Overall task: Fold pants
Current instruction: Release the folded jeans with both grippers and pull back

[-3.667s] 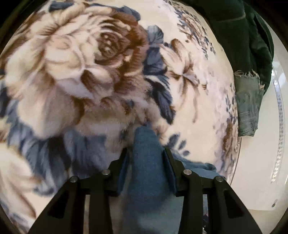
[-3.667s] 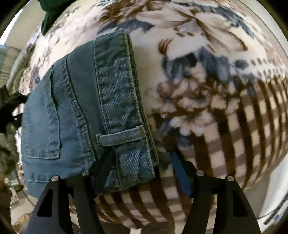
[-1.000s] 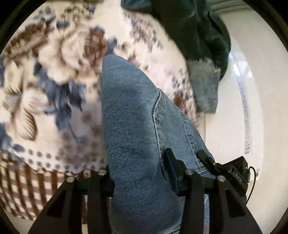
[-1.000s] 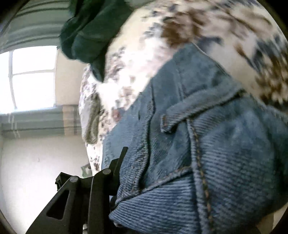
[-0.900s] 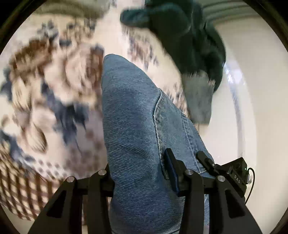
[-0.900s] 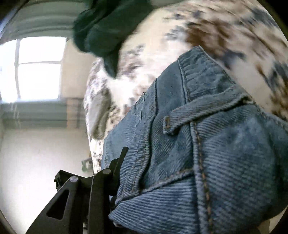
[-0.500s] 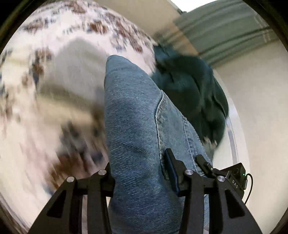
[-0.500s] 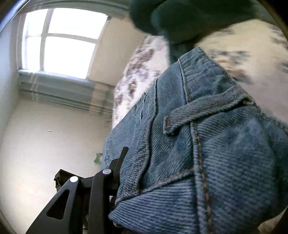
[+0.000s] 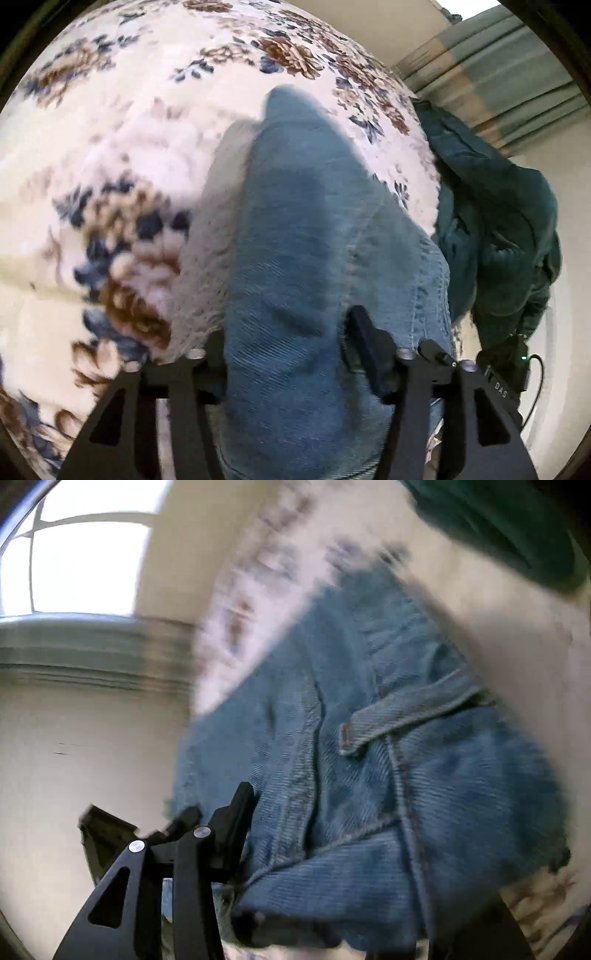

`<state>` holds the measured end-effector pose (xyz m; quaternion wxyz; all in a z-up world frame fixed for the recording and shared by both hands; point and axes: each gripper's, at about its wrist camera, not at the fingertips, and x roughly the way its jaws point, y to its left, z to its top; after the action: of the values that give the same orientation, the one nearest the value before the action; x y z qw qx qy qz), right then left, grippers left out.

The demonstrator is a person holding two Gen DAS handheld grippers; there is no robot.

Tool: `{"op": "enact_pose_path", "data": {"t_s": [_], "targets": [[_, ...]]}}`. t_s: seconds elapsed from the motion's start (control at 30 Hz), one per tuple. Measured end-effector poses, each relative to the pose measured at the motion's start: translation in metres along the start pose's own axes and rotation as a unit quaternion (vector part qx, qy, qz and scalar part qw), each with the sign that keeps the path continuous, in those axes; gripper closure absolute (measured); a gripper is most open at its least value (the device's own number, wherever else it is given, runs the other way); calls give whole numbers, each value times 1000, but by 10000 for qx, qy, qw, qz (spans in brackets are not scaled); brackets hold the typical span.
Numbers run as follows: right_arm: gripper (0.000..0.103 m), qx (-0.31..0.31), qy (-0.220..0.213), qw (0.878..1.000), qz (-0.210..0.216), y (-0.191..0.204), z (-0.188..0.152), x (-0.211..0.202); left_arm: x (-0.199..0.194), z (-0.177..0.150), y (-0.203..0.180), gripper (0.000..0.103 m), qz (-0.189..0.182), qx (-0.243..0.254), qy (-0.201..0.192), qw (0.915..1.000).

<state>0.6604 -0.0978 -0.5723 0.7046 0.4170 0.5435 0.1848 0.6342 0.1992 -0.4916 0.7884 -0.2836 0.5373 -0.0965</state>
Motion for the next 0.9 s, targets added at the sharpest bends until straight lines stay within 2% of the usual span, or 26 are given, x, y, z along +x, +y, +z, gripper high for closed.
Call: {"op": "enact_pose_path", "data": {"t_s": [0.07, 0.13, 0.23, 0.33, 0.43, 0.47, 0.53, 0.57, 0.6, 0.63, 0.73, 0.8, 0.87, 0.9], "targets": [[44, -63, -32, 10000, -4, -4, -7, -8, -9, -18, 2, 32, 31, 103, -126, 9999], [40, -149, -104, 9995, -265, -9, -12, -23, -17, -33, 2, 30, 128, 112, -201, 9997], [33, -341, -190, 9969, -680, -6, -16, -43, -32, -45, 6, 29, 353, 121, -363, 9986], [31, -731, -241, 9878, -1356, 10, -15, -62, -51, -54, -8, 29, 804, 270, -512, 9951], [31, -1326, -405, 9669, -2142, 33, -24, -85, -59, -50, -22, 29, 1381, 439, -612, 9875], [31, -1603, -495, 9545, -2467, 49, -28, -91, -65, -53, -30, 28, 1612, 529, -661, 9833], [22, -1967, -654, 9357, -2856, 64, -48, -118, -78, -59, -44, 24, 1903, 620, -772, 9767], [19, -2154, -768, 9235, -3081, 76, -53, -129, -86, -63, -50, 16, 1950, 631, -835, 9752], [9, -2363, -899, 9090, -3312, 90, -60, -138, -93, -67, -57, 7, 1985, 641, -880, 9740], [0, -2432, -963, 9024, -3425, 99, -58, -146, -98, -71, -61, 4, 2017, 649, -903, 9731], [0, -2703, -1181, 8804, -3714, 133, -71, -175, -119, -84, -82, 3, 2143, 762, -958, 9691], [0, -2820, -1300, 8703, -3823, 151, -84, -199, -132, -90, -97, 3, 2223, 852, -1015, 9659], [0, -2902, -1398, 8624, -3905, 165, -96, -219, -151, -101, -115, 3, 2286, 952, -1088, 9627], [0, -2897, -1426, 8626, -3894, 172, -103, -235, -160, -106, -122, 3, 2297, 966, -1127, 9619]]}}
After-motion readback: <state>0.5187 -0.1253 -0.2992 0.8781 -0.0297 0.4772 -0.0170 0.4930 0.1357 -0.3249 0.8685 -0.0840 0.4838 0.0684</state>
